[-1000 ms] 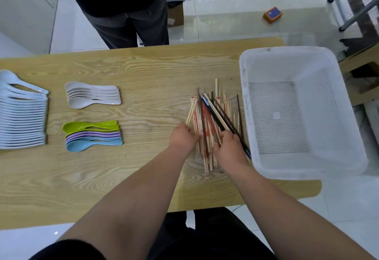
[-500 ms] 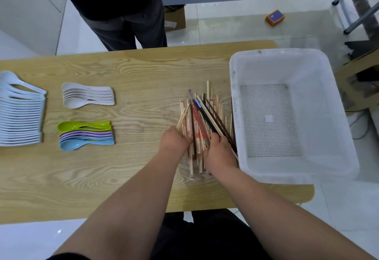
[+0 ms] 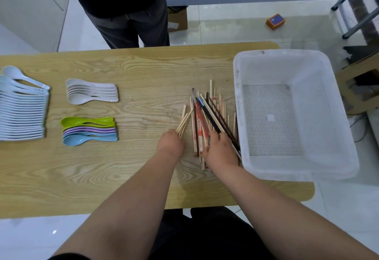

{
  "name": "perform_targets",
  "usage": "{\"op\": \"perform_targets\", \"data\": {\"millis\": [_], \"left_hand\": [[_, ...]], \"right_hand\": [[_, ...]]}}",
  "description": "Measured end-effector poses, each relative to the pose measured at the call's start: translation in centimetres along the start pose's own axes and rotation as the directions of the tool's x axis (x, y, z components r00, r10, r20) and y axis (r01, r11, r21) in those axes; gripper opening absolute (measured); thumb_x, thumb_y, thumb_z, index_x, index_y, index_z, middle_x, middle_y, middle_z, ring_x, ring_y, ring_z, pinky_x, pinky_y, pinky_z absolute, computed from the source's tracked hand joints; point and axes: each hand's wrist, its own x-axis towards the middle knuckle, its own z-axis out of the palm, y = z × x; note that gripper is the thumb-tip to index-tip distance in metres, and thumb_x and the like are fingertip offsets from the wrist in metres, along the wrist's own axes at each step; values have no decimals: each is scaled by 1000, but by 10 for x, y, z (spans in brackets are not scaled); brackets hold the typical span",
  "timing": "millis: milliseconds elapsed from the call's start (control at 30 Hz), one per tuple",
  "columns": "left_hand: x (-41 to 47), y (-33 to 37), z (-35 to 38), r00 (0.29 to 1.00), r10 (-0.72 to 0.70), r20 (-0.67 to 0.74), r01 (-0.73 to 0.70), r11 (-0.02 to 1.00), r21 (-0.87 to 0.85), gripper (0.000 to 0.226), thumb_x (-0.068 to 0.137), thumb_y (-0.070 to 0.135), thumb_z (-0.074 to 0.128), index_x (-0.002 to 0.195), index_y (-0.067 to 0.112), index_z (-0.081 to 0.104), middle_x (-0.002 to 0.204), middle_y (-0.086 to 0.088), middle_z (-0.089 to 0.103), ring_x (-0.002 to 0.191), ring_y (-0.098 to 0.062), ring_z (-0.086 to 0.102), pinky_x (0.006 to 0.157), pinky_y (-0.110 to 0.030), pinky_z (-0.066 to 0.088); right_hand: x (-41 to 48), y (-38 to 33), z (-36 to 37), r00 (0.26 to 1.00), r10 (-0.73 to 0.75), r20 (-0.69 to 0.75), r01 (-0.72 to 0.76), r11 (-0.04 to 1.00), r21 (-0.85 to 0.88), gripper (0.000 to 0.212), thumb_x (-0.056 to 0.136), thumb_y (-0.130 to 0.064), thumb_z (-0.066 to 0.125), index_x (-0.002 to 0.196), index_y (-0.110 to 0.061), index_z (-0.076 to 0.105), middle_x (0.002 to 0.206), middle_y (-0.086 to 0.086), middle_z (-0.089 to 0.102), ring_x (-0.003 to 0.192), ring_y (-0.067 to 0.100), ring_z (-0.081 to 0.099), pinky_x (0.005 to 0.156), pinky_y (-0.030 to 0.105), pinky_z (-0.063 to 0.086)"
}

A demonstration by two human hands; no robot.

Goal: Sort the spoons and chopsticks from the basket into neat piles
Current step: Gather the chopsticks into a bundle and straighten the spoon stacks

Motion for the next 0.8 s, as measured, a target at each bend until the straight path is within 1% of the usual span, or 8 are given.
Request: {"op": "perform_targets", "data": {"millis": [133, 267, 333, 433, 500, 600, 700, 800], "left_hand": [[-3, -17, -6, 1000, -23, 13, 23, 999, -23, 35, 98, 23, 51, 123, -1, 52, 127, -22, 58, 117, -38, 58, 92, -37, 47], [-12, -46, -17, 999, -48, -1, 46, 955, -292, 37, 99, 28, 49, 117, -3, 53, 119, -25, 61, 111, -41, 60, 89, -39, 46], [-20, -61, -21, 996, -74, 43, 86, 851, -517, 25, 97, 26, 48, 105, 3, 53, 104, -19, 65, 91, -36, 67, 87, -47, 54], [-31, -78, -21, 986, -102, 133, 168, 584, -794, 9, 96, 16, 44, 94, 8, 48, 80, -13, 59, 63, -28, 63, 81, -58, 56], [-35, -86, -24, 980, -106, 167, 197, 460, -866, 7, 97, 13, 43, 94, 7, 46, 75, -13, 54, 56, -26, 55, 69, -52, 54], [-38, -96, -29, 973, -75, 219, 231, 289, -929, 8, 102, 13, 44, 95, 9, 44, 77, -9, 48, 49, -16, 41, 51, -32, 41], [-37, -109, -34, 966, -22, 256, 253, 264, -931, 7, 102, 19, 48, 100, 13, 50, 71, -2, 45, 45, -11, 32, 43, -24, 30], [-34, -120, -43, 952, -21, 304, 301, 215, -929, 14, 96, 20, 45, 100, 13, 56, 64, 0, 41, 43, -11, 28, 44, -22, 24]], "right_hand": [[2, -9, 0, 987, -150, -66, 145, 987, -71, 39, 96, -29, 55, 133, -16, 51, 124, 8, 49, 113, 26, 49, 95, 38, 46], [11, -26, 2, 985, -172, -7, 170, 976, -136, 35, 97, -34, 56, 127, -15, 57, 123, 7, 54, 112, 28, 53, 92, 40, 49], [15, -35, 5, 989, -145, 27, 147, 970, -192, 36, 96, -35, 59, 126, -14, 58, 126, 7, 56, 116, 31, 53, 95, 41, 47], [17, -46, 11, 994, -108, 35, 113, 970, -216, 32, 96, -25, 59, 126, -14, 57, 128, 8, 57, 118, 30, 54, 95, 40, 46], [17, -53, 14, 997, -78, 28, 83, 969, -232, 27, 97, -16, 55, 124, -14, 57, 125, 8, 60, 113, 30, 57, 91, 38, 47], [13, -65, 19, 998, -44, 40, 54, 956, -289, 27, 94, -6, 50, 120, -12, 57, 119, 9, 63, 107, 31, 61, 86, 38, 48], [5, -76, 28, 998, -16, 58, 32, 962, -271, 35, 92, -1, 45, 125, -9, 55, 118, 12, 61, 107, 34, 62, 82, 39, 51], [-4, -82, 37, 999, 11, 50, 2, 966, -258, 36, 93, -2, 43, 127, -11, 54, 117, 13, 60, 105, 35, 62, 77, 36, 47]]}}
